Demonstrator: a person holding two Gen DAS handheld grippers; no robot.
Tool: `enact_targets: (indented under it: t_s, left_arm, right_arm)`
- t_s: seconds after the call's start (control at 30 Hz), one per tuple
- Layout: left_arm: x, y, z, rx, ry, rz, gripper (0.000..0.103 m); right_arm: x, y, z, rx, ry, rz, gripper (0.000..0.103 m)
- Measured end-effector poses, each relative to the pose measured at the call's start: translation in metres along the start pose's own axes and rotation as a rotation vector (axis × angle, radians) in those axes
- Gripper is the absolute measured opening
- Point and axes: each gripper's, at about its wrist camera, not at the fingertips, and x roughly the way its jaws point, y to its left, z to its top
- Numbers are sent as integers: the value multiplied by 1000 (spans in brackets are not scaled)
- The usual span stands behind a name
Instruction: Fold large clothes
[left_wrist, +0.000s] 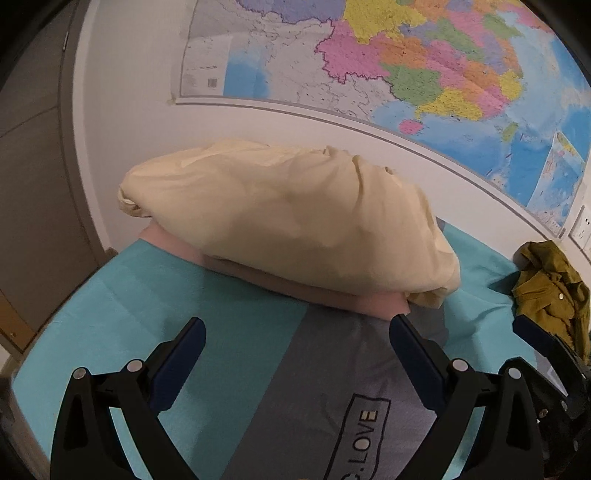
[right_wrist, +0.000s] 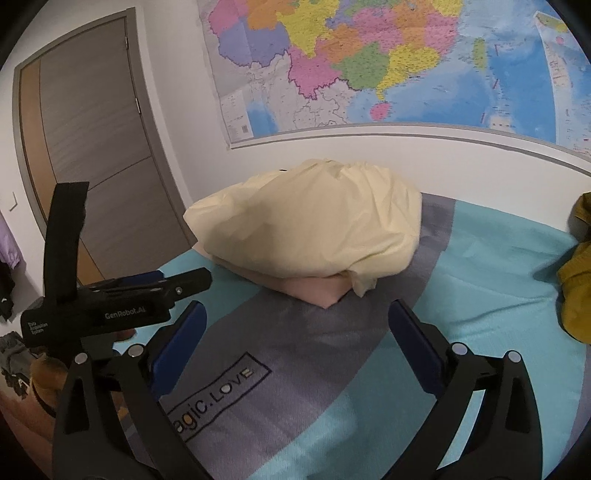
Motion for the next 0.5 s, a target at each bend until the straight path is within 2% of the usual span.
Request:
enact_targets:
  t_s: [0.3,0.5]
  left_arm:
    - [-19,-17,-12,70,-38,54,96]
    - [-22,-23,-15,72,-27,38,96]
  right_arm:
    - [-14,5,-7,-19,-21,-10,97]
    - [-20,6,-13,-20,-22,-13,97]
